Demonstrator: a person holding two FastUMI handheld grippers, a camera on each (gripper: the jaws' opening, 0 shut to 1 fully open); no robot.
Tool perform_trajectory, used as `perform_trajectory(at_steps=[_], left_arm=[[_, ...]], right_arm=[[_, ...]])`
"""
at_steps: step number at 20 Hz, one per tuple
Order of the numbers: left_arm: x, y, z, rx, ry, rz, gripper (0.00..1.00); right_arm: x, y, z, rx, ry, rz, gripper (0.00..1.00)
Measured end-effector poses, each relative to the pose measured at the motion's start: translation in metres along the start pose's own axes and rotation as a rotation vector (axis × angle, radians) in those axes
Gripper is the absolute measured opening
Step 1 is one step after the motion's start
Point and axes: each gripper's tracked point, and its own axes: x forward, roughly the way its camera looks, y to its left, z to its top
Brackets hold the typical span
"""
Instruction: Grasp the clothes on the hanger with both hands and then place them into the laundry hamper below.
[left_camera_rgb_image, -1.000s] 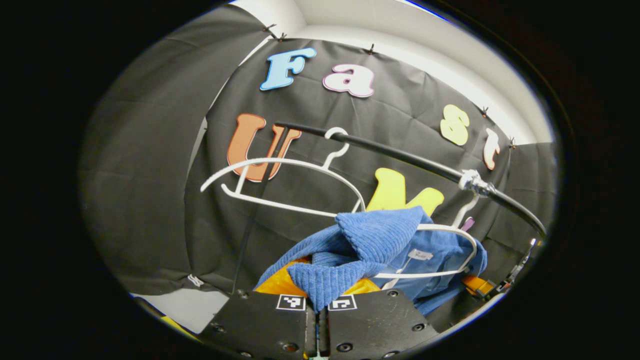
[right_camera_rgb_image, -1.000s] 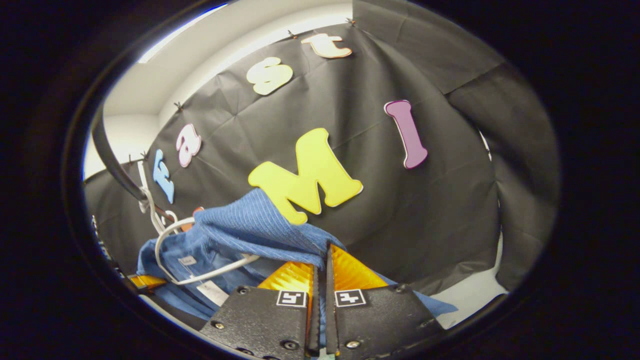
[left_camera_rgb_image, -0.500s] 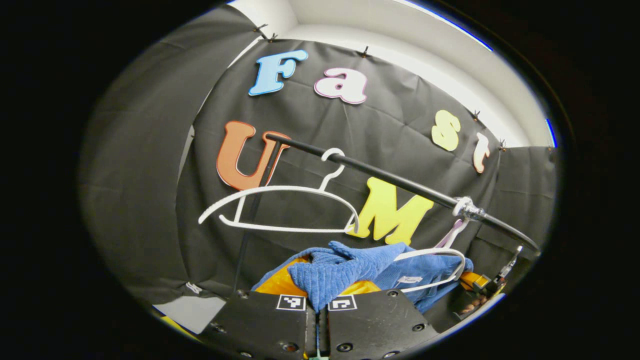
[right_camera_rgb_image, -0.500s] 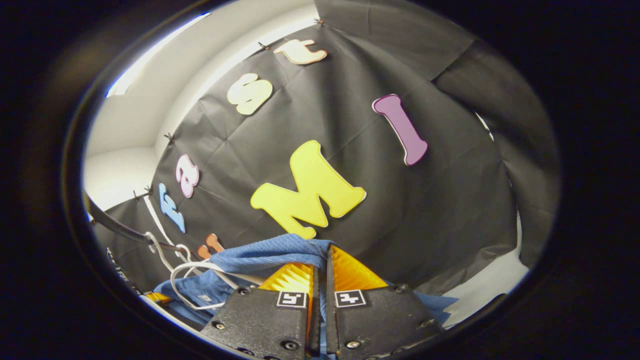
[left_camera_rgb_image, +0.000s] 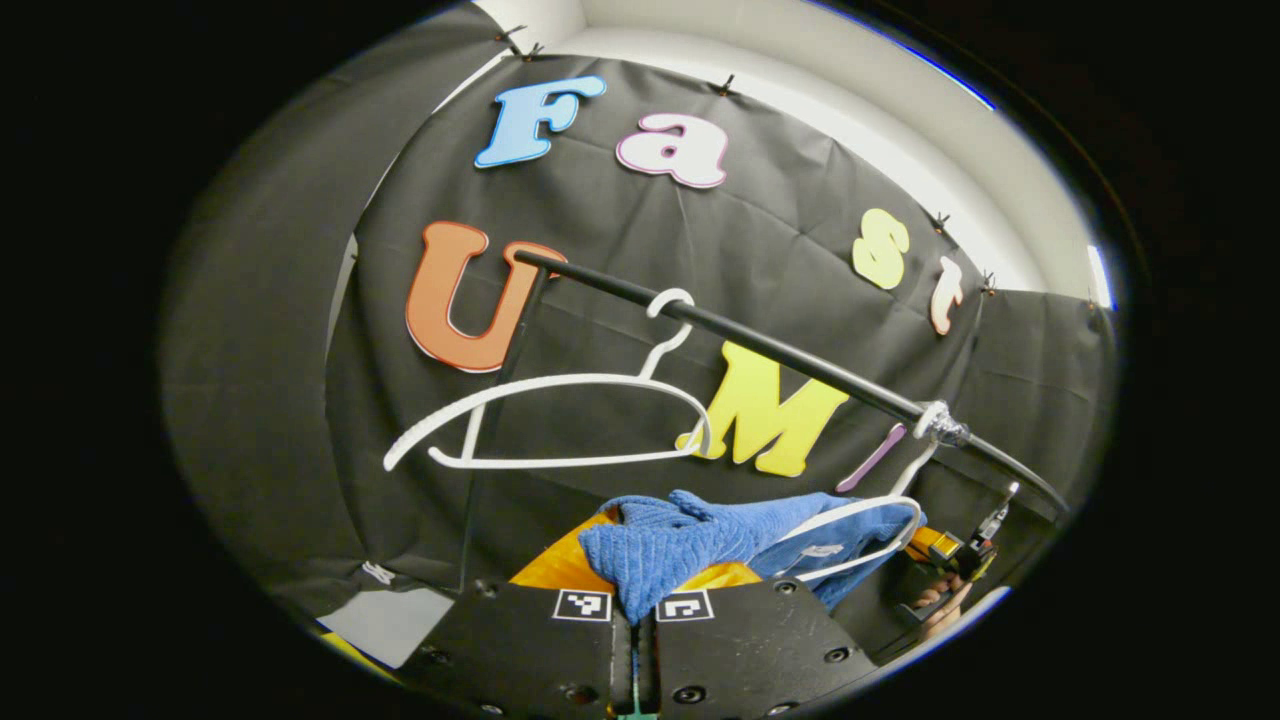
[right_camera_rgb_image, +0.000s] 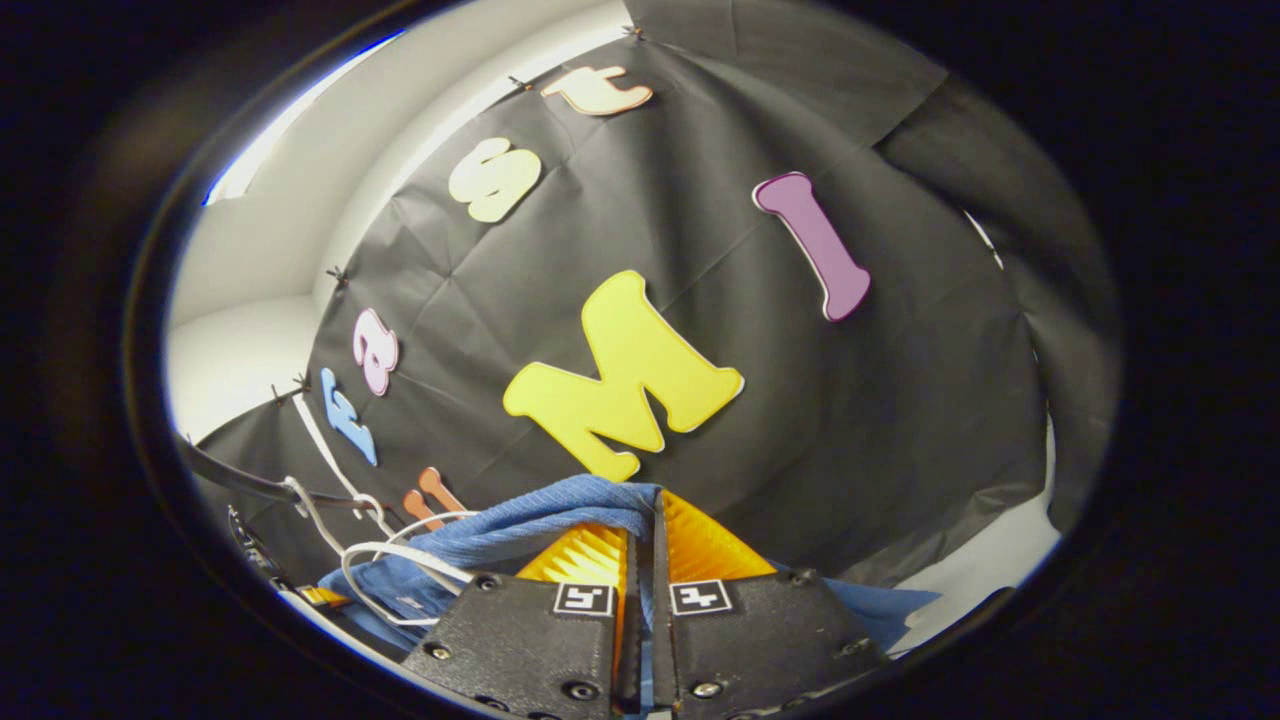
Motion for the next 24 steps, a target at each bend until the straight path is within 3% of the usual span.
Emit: perform_trajectory(at_steps=[1,2,4,5,7,8,10,19,20,24], left_arm=[[0.002,0.003,-0.001,0.002,0.012,-0.004,0.02],[0.003,0.006,-0.001,0.008,0.02,-0.004,0.07],[0.006,0.012,-0.003,0.026,0.042,-0.021,0.07],[0.008,0.018,-0.003,0.032,0.051,-0.02,0.03],[0.012,0.032,-0.009,0.013,0.077,-0.017,0.07],[0.013,0.038,-0.009,0.011,0.083,-0.013,0.02],[0.014,0.046,-0.014,0.016,0.098,-0.007,0.02],[0.011,0.062,-0.076,0.072,0.169,0.039,0.03],[0.01,0.063,-0.083,0.07,0.18,0.045,0.07],[-0.001,0.077,-0.103,0.074,0.193,0.098,0.08]], right_arm=[[0.001,-0.001,-0.002,-0.002,0.011,0.002,0.07],[0.005,-0.001,-0.005,0.001,0.02,0.004,0.07],[0.012,-0.002,-0.009,0.009,0.042,0.008,0.07],[0.013,-0.004,-0.012,0.013,0.05,0.012,0.07],[0.015,-0.001,-0.019,0.02,0.073,0.032,0.08],[0.018,-0.002,-0.022,0.017,0.084,0.037,0.07],[0.022,-0.007,-0.032,0.008,0.103,0.03,0.08],[0.017,-0.056,-0.08,0.048,0.17,-0.084,0.08],[0.014,-0.061,-0.087,0.052,0.179,-0.096,0.08],[0.002,-0.072,-0.115,0.043,0.224,-0.139,0.07]])
